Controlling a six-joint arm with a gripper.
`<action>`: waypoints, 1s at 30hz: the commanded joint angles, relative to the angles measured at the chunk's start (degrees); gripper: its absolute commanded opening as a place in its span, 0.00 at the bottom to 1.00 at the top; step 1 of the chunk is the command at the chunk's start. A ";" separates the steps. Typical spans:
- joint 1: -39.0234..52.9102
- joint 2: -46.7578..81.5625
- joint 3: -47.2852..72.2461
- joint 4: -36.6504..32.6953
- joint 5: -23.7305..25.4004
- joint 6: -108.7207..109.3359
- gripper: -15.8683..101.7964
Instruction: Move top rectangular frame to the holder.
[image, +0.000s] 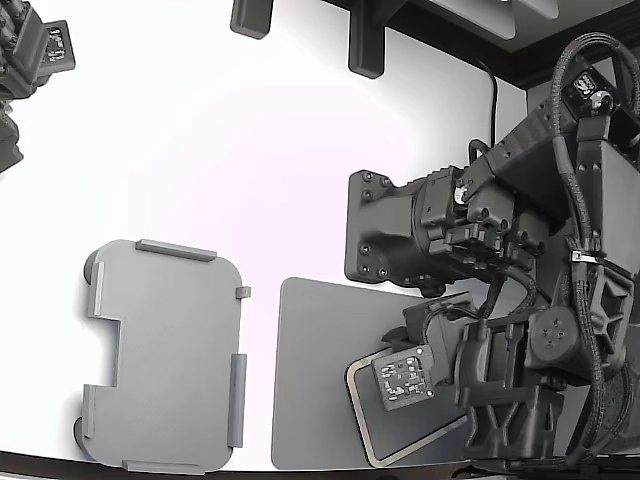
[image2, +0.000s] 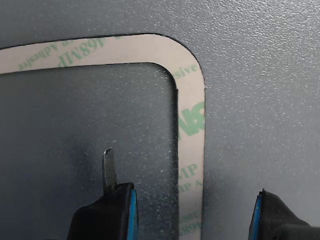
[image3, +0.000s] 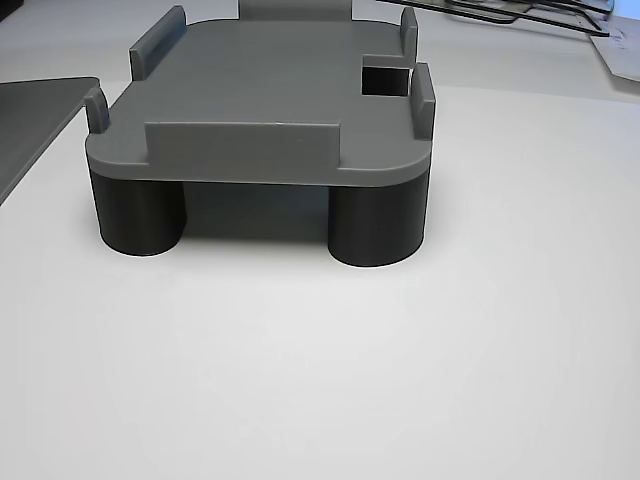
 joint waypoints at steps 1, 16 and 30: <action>-0.53 0.70 0.00 -1.32 0.00 -0.09 0.93; -0.53 -3.08 0.35 -3.78 -1.85 -1.23 0.90; -1.05 -4.22 -0.26 -3.34 -1.58 -2.46 0.82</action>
